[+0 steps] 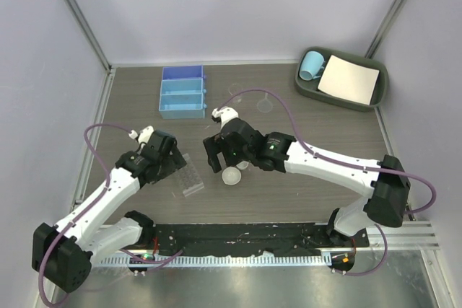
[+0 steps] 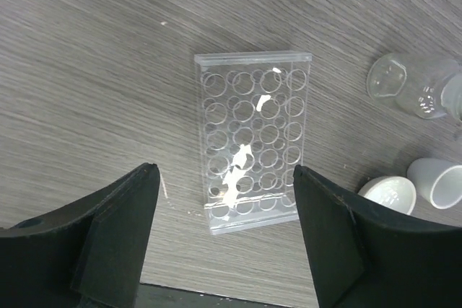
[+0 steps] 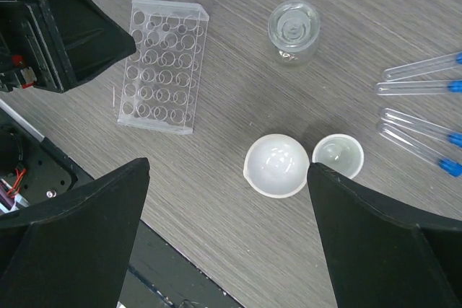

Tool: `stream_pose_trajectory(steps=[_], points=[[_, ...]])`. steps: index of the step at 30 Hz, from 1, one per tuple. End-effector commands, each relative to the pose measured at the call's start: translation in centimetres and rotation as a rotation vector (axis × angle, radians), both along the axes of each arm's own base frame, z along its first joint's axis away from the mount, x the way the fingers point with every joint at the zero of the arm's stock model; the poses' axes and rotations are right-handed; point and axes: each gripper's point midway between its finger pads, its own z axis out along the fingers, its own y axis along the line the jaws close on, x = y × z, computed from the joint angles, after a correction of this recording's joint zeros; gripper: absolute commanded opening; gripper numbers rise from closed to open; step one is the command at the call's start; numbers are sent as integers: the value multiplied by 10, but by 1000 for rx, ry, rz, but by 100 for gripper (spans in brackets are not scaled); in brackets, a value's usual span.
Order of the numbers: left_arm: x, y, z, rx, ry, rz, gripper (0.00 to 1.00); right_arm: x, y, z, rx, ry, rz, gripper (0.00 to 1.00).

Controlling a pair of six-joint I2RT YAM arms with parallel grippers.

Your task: Organize the chemistry lab equipment

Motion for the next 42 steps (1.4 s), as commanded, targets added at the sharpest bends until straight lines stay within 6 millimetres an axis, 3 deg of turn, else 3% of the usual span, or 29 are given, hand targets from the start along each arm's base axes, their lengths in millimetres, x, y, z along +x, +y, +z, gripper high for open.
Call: stream_pose_trajectory(steps=[1,4,8,14,19,28,42], points=[[16,-24,4,-154,-63,-12,74,1,25,14,85,-16,32,96],[15,-27,-3,-185,-67,-18,63,-4,27,7,89,-6,46,96],[9,-27,-15,-198,-56,-22,56,-7,22,1,89,0,44,96],[3,-22,-23,-188,-53,-17,58,-10,25,-9,84,21,57,96],[0,-17,-32,-171,-50,-11,66,-13,29,-15,73,32,65,96],[1,-16,-40,-192,-79,6,66,-17,32,-26,53,48,69,95],[0,-12,-52,-248,-141,30,48,-26,37,-40,32,73,78,95]])
